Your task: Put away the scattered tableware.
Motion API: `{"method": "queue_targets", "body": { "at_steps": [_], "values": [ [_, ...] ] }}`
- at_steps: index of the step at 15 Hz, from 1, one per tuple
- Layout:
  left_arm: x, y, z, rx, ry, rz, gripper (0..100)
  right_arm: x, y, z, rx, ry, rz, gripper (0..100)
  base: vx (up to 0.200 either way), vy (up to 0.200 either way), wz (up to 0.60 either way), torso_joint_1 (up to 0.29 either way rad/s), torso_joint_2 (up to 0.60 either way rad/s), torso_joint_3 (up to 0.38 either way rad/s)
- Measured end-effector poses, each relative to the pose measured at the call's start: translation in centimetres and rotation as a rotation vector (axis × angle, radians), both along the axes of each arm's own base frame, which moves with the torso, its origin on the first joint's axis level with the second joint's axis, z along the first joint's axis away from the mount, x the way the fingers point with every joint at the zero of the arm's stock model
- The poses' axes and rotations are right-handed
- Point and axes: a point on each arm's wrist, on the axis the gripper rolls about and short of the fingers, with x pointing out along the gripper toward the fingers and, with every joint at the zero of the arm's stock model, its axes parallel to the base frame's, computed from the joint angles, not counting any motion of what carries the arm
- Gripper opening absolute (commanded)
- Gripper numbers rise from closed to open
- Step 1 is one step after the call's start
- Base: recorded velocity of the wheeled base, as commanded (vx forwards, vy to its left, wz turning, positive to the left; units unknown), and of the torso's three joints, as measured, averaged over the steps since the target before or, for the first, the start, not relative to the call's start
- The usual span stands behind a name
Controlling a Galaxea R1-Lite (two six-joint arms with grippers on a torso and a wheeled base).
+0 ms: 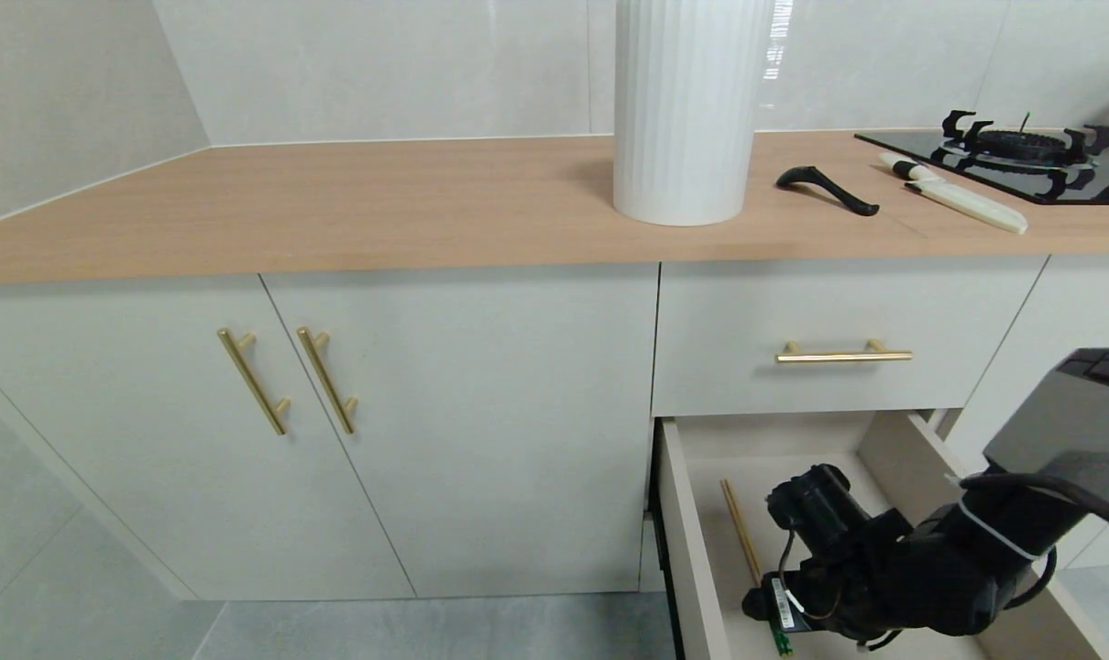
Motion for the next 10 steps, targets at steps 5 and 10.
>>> {"method": "queue_targets", "body": {
  "at_steps": [5,10],
  "values": [
    [0.0,0.0,0.0,0.000,-0.001,0.000,100,-2.0,-1.9,6.4,0.033,-0.024,-0.002,100,0.000,0.000,0.00,0.000,0.00,0.000],
    [0.0,0.0,0.0,0.000,0.000,-0.001,100,-3.4,-3.5,11.4,0.082,-0.188,0.019,100,0.000,0.000,0.00,0.000,0.00,0.000]
  ]
}}
